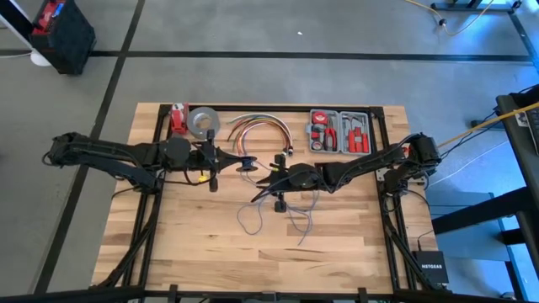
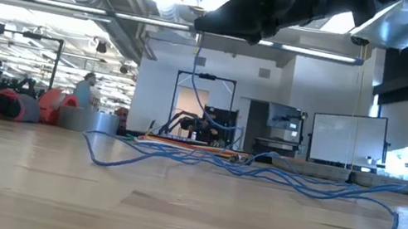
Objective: Coil cords
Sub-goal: Uncoil the blue wire from the black spool
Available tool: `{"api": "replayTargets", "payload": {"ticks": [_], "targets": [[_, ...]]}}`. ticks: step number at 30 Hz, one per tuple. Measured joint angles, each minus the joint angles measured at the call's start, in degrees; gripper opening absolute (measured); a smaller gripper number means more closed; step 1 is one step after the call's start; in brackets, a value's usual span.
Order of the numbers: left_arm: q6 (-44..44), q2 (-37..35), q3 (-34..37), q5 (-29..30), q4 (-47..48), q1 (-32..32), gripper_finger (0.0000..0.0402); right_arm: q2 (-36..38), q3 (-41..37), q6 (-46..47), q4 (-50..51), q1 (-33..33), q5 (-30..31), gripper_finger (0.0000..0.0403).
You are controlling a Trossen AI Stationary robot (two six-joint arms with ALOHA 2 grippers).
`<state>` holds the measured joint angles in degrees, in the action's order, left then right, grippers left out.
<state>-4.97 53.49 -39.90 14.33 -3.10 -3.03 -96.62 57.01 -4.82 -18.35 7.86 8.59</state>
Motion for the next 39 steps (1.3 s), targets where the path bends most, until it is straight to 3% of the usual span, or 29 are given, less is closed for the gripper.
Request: {"api": "replayTargets", "payload": {"ticks": [3, 7, 13, 19, 26, 35, 39], "targets": [[0.0, 0.0, 0.0, 0.0, 0.0, 0.0, 0.0001, 0.0, 0.0, -1.6, -0.5, 0.0, 1.9, 0.0011], [0.2, 0.0, 0.0, 0.0, 1.6, 0.0, 0.0001, 0.9, 0.0, -4.8, 1.6, 0.9, 8.9, 0.0012], [1.9, 0.0, 0.0, 0.2, 10.8, 0.3, 0.0001, 8.0, 0.0, -7.9, 7.5, 2.9, 21.6, 0.0006], [6.3, 0.0, 0.0, 7.8, 16.3, 3.5, 0.0001, 12.6, 0.1, -10.4, 3.3, 6.1, 18.5, 0.0003], [8.1, 0.0, 0.0, 17.1, 8.7, 8.6, 0.0001, 10.0, 0.0, -10.9, -1.5, 8.5, 8.2, 0.0002], [9.1, 0.3, 0.1, 21.5, -2.6, 6.8, 0.0002, 4.9, 0.0, -3.0, 17.8, 9.5, 10.5, 0.0001], [7.7, 0.2, 0.0, 20.2, -4.1, 4.7, 0.0002, 4.8, 0.1, 0.5, 25.1, 9.6, 17.4, 0.0001]]}}
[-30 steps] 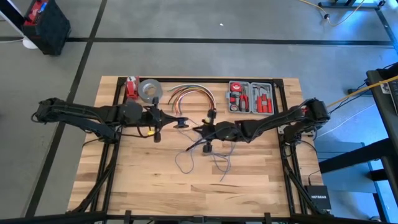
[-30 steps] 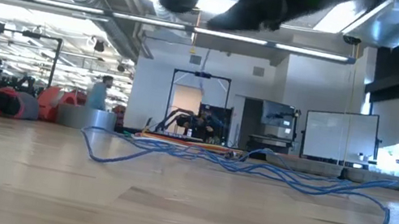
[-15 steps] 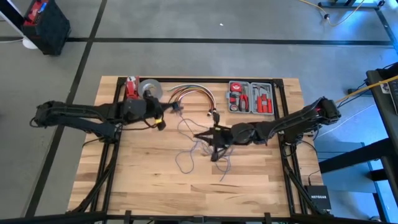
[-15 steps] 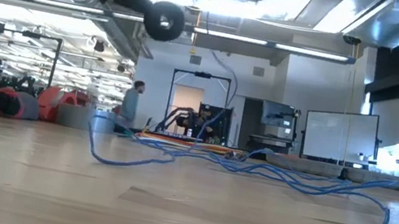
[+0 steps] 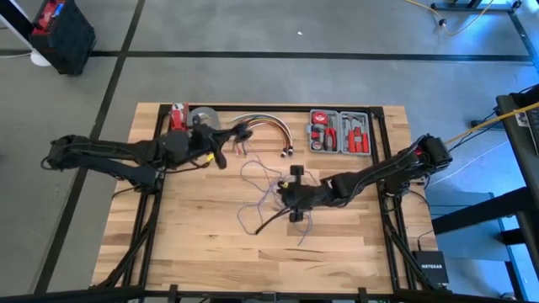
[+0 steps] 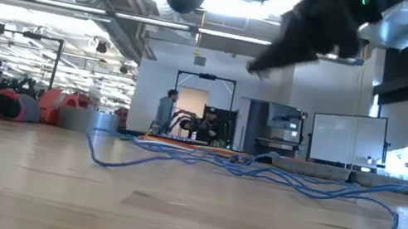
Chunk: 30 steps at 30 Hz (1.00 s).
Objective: Coil cords
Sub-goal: Uncoil the blue wire from the black spool
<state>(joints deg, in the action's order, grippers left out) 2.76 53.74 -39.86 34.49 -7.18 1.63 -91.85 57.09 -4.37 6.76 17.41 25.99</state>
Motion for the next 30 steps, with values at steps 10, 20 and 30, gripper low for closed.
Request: {"api": "replayTargets", "payload": {"ticks": [10, 20, 30], "targets": [[0.0, -2.3, 0.0, -12.9, 24.1, -2.7, 0.0002, 9.0, 0.3, 6.9, 15.8, 0.0, 24.0, 0.0001], [6.0, -2.0, 0.0, 4.2, 26.9, 4.2, 0.0001, 12.4, 3.1, -10.9, -7.7, 6.8, 3.3, 0.0001], [10.0, -1.6, -0.1, 8.6, 14.9, 6.2, 0.0001, 0.0, 3.1, -5.5, -2.6, 7.2, -7.5, 0.0001]]}}
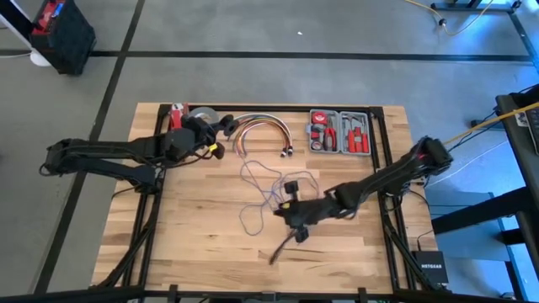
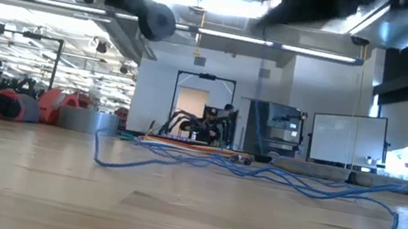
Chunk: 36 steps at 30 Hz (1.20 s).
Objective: Coil cords
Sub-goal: Uncoil the blue wire from the black spool
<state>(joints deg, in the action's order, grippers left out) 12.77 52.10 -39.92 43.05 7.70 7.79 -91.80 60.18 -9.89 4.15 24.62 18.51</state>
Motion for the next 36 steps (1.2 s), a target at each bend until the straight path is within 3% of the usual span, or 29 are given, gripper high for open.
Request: {"api": "replayTargets", "payload": {"ticks": [4, 7, 12, 15, 18, 24, 31, 36], "targets": [[-1.1, 0.0, 0.1, 0.6, -0.5, -1.0, 0.0001, -3.7, -0.1, 5.3, 6.6, -0.3, 2.5, 0.0001], [-3.2, 0.0, 0.1, 0.0, -0.3, -1.5, 0.0001, -4.1, 0.0, 9.5, 13.4, -0.1, 7.9, 0.0001], [-7.7, -0.1, 0.1, -11.3, 4.4, -2.1, 0.0001, -2.6, 0.1, 18.3, 27.2, -0.1, 17.3, 0.0001], [-7.6, 0.0, 0.1, -19.2, 12.2, -2.2, 0.0001, -1.1, 0.2, 24.4, 35.9, -0.2, 25.0, 0.0001], [-5.9, 0.2, 0.2, -22.3, 19.1, -2.2, 0.0001, 1.3, 0.2, 30.9, 43.3, -0.2, 30.6, 0.0001], [-9.4, 0.6, 2.7, -20.5, 20.0, -1.9, 0.0001, 6.1, 0.2, 41.4, 52.3, -0.2, 38.1, 0.0001], [-8.6, 2.5, 2.9, -15.8, 20.2, 1.4, 0.0001, 12.3, 0.2, 42.8, 49.7, 0.6, 42.1, 0.0001], [-2.1, 4.4, 2.9, -14.1, 20.1, 6.5, 0.0001, 16.3, 0.2, 42.0, 45.3, 1.6, 42.5, 0.0003]]}}
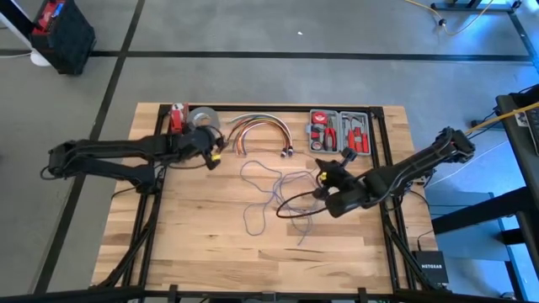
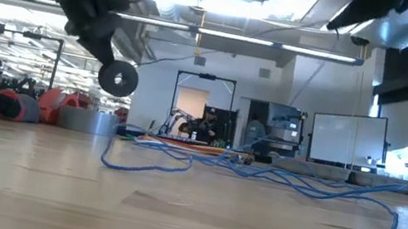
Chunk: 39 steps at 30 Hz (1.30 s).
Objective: Coil cords
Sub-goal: Uncoil the blue wire from the black spool
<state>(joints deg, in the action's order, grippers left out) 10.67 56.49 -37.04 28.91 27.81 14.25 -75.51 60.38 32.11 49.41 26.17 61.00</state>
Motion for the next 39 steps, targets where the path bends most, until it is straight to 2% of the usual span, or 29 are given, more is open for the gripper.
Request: {"api": "replayTargets", "payload": {"ticks": [7, 11, 14, 20, 25, 28, 31, 33, 39], "targets": [[9.0, 0.2, 0.0, 1.0, -2.2, 8.9, 0.0001, 0.0, 0.0, -15.1, -18.6, 4.4, -5.5, 0.0002], [11.8, 0.3, 0.0, 1.2, -5.1, 10.9, 0.0001, -2.3, 0.0, -25.2, -30.1, 6.1, -14.4, 0.0002], [11.9, 0.3, 0.0, 1.6, -7.6, 10.9, 0.0001, -4.8, 0.0, -28.0, -34.3, 6.1, -21.4, 0.0002], [11.2, 0.3, 0.0, 2.6, -10.2, 9.8, 0.0001, -11.7, 0.0, -26.4, -30.0, 6.1, -27.9, 0.0002], [10.3, 0.3, 0.0, 2.1, -10.3, 9.7, 0.0001, -14.6, 0.0, -12.9, -16.5, 6.0, -31.3, 0.0002], [7.6, 0.3, 0.0, 0.8, -10.3, 9.5, 0.0001, -15.3, 0.0, -3.3, -7.1, 6.1, -30.3, 0.0004], [2.7, 0.3, 0.0, -3.0, -9.9, 8.6, 0.0001, -15.6, -0.1, 4.5, -3.2, 6.1, -26.5, 0.0015], [0.3, 0.4, 0.0, -5.0, -9.9, 7.6, 0.0001, -15.6, -0.1, 5.2, -3.5, 5.4, -25.4, 0.0026], [-5.8, 1.4, 0.0, -5.7, -10.5, 3.7, 0.0001, -15.6, -0.1, 5.2, -3.7, 4.9, -24.9, 0.0084]]}}
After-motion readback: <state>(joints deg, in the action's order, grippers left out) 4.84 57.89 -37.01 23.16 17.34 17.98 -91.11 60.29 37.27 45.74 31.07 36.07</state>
